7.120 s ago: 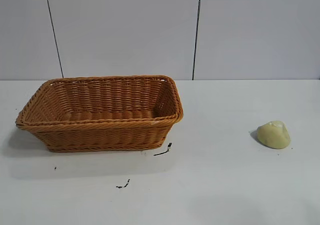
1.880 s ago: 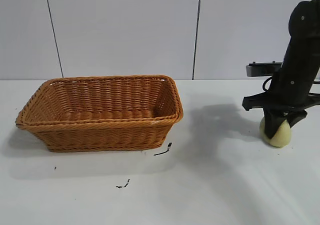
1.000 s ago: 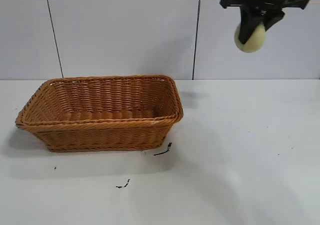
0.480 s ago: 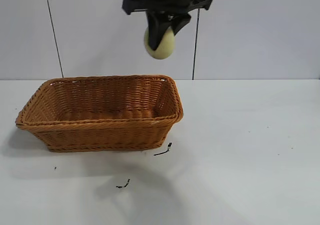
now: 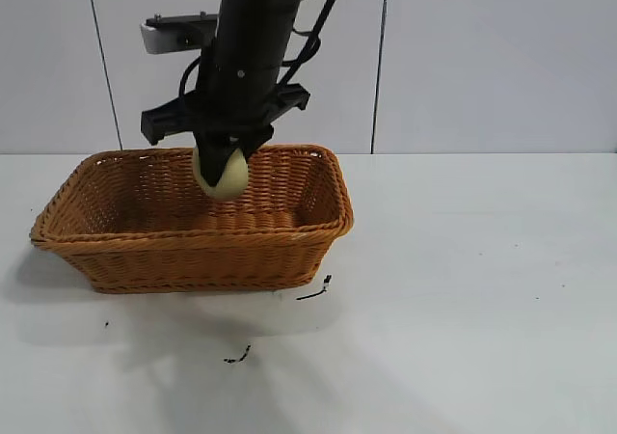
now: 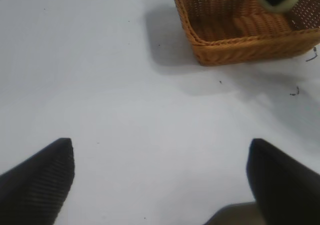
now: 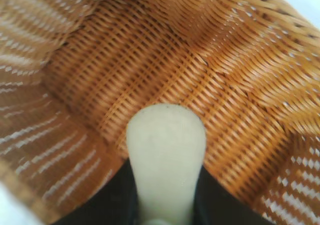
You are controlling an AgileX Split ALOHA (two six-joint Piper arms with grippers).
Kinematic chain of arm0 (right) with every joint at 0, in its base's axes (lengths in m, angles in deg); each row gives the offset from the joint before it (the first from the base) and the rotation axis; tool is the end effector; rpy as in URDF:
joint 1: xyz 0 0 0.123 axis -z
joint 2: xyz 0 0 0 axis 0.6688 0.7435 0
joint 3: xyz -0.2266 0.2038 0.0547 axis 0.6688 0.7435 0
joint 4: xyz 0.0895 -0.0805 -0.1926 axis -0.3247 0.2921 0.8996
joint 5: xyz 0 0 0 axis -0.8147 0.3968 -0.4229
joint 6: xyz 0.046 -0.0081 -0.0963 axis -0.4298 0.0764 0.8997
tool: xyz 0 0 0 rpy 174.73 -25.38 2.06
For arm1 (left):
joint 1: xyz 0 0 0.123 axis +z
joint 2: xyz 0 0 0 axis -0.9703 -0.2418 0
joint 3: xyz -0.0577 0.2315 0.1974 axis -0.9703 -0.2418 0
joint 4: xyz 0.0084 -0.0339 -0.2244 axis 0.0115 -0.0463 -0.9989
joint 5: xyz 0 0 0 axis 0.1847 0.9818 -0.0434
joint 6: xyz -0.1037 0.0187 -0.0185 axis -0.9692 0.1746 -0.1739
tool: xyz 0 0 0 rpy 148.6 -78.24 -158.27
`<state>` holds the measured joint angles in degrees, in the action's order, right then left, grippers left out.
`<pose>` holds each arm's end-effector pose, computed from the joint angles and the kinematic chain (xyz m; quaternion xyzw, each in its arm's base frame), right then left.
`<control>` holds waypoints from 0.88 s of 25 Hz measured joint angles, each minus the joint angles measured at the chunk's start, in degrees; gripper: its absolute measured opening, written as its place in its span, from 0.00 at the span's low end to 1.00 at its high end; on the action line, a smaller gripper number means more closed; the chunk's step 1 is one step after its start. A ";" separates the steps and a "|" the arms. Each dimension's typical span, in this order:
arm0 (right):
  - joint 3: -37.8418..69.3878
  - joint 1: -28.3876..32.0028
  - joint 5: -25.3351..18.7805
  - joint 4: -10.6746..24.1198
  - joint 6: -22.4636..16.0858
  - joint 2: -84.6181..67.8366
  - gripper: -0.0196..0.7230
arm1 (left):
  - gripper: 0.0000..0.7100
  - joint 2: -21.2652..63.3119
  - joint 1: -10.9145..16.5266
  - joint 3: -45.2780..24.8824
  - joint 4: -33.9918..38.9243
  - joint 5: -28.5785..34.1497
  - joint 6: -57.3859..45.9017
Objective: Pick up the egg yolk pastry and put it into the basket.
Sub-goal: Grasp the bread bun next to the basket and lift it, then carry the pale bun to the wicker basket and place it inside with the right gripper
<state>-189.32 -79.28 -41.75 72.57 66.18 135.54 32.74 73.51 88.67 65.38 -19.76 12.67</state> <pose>0.4157 0.3224 0.1831 -0.3155 0.9253 0.0870 0.1916 -0.0390 0.0017 0.2578 0.0481 0.8522 0.0066 0.5209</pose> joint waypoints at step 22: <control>-8.69 0.00 -4.10 0.24 0.00 1.77 0.94 | 0.98 0.00 0.00 0.00 0.00 0.00 0.00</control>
<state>-198.02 -79.28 -45.84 72.81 66.18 137.31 32.74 73.51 88.67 65.38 -19.76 12.67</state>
